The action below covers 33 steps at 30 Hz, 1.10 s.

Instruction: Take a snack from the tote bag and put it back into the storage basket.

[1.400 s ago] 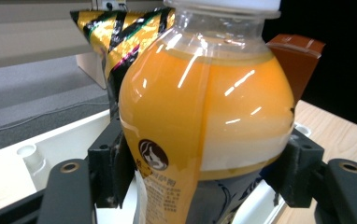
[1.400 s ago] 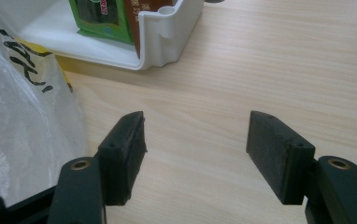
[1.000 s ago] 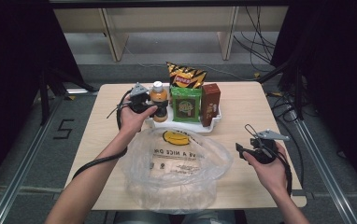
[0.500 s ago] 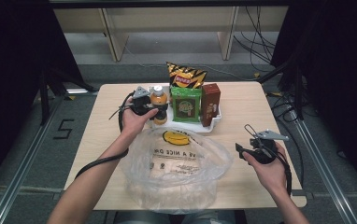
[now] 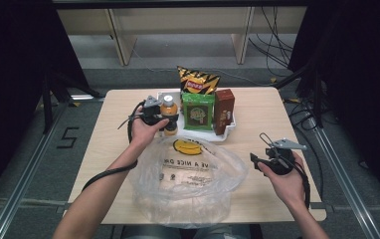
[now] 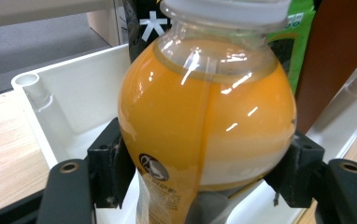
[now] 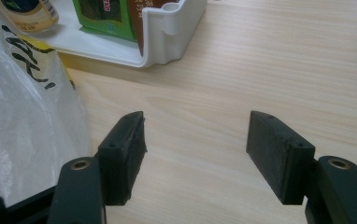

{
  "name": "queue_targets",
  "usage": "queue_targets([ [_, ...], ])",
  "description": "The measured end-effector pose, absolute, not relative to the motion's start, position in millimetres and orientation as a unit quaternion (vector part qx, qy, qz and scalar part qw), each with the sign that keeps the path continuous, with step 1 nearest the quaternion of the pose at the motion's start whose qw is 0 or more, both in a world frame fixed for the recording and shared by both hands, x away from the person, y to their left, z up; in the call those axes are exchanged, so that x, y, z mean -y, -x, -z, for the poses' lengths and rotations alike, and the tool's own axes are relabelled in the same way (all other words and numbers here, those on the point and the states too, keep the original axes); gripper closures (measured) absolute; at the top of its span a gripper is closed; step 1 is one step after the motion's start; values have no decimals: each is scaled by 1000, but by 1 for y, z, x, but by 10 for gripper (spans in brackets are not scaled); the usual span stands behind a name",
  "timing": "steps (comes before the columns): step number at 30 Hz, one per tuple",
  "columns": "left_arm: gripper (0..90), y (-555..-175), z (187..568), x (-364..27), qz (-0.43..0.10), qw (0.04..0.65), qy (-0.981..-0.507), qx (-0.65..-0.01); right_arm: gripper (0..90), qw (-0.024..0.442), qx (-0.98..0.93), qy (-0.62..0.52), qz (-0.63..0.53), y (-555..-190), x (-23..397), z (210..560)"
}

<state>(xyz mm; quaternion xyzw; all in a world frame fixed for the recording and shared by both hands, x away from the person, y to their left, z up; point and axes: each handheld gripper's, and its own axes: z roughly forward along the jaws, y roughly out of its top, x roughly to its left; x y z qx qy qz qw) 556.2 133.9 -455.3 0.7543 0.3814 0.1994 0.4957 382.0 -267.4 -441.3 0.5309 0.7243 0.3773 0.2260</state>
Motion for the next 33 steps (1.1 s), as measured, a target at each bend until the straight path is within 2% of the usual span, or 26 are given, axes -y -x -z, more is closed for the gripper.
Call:
queue_targets([
  [18,320,-559,464,-134,-189,479,-761,-395,378,228,-733,-525,-367,-381,268,441],
  [26,313,-557,465,-136,-186,484,-750,-412,378,225,-729,-527,-375,-382,267,441],
  [33,249,-552,455,-137,-187,488,-746,-412,377,225,-729,-530,-371,-381,267,441],
])
